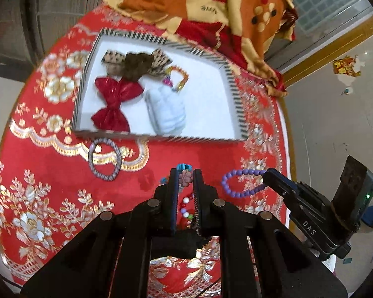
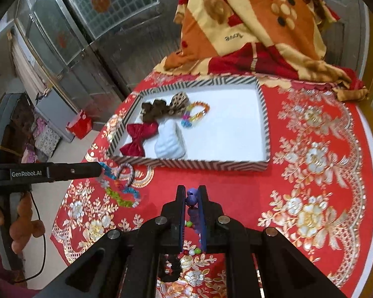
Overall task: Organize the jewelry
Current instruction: 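Grasp the multicolour bead bracelet with the left tool while the right tool grasps the purple bead bracelet, then carry both bracelets into the striped tray and open both tools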
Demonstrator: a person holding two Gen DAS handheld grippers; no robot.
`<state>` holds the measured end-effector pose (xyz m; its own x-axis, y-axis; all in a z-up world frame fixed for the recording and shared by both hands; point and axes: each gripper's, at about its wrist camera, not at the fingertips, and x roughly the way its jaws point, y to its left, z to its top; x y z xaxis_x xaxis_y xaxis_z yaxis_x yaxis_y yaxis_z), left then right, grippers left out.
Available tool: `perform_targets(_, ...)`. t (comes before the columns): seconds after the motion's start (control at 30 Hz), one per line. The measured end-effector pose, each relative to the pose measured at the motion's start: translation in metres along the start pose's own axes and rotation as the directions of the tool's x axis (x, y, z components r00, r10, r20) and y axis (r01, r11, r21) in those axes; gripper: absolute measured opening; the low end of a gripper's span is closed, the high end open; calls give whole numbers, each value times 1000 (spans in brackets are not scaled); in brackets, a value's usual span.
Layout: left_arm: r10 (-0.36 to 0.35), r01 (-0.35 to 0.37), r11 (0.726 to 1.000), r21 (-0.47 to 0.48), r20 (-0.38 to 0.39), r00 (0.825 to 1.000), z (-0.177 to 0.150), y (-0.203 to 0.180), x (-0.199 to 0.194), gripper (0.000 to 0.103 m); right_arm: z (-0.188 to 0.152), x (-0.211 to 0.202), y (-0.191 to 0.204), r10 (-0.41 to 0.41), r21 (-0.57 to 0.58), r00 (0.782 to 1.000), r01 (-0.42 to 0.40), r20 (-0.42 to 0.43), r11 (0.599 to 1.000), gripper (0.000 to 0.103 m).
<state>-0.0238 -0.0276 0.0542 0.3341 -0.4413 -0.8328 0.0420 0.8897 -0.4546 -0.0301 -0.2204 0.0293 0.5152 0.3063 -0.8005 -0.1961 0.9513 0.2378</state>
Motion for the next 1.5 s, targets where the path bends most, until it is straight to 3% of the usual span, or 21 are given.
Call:
perform_targets(0.47,16,-19,998,53,58,998,21,-21,-13,10,20,-18,-4,-37,-25,999,38,34,999,9)
perform_targets(1.0,41,-48,993,110,58,997,48,-41,2,10,46,-15,-10,-52,-42,998,54,44,998,9)
perform_targets(1.5,57,-55,990,132,-6,998,95,-76,76,10,97,25,-39,-57,-61,998,58,16,996,9)
